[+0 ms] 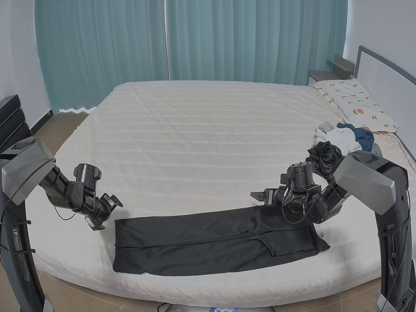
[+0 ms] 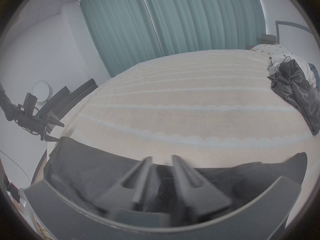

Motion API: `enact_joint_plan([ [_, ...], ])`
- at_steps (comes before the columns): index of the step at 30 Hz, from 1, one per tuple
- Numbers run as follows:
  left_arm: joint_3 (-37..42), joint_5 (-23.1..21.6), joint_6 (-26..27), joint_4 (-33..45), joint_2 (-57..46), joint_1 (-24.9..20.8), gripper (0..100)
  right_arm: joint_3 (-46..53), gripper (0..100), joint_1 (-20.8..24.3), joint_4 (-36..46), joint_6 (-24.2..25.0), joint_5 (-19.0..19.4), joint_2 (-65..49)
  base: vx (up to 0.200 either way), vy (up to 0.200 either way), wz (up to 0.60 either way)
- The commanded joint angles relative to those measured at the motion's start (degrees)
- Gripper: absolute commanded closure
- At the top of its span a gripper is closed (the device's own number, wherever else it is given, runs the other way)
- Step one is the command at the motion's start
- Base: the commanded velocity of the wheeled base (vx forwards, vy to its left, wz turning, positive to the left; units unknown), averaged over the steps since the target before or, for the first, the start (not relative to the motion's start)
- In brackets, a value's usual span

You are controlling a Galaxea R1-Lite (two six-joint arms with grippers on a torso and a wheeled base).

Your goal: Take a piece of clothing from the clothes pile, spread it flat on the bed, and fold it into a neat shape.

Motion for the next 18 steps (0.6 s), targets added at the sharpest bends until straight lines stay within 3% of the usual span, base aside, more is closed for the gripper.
enact_joint_plan([
  [1,0.0,0.0,0.0,0.0,0.1,0.0,0,3.2,0,-3.5,-0.2,0.3,0.6,-2.8,0.000,0.000,0.00],
  [6,0.0,0.0,0.0,0.0,0.0,0.0,0,6.1,0,-6.1,-0.3,2.4,2.4,-4.0,0.000,0.000,0.00],
  [11,0.0,0.0,-0.1,0.0,0.0,0.0,0,10.5,0,-7.9,-0.2,4.1,7.7,-4.9,0.000,0.000,0.00],
  [18,0.0,0.0,-0.1,0.0,0.0,0.0,0,10.6,0,-8.4,-0.2,3.9,7.7,-2.5,0.000,0.000,0.00],
])
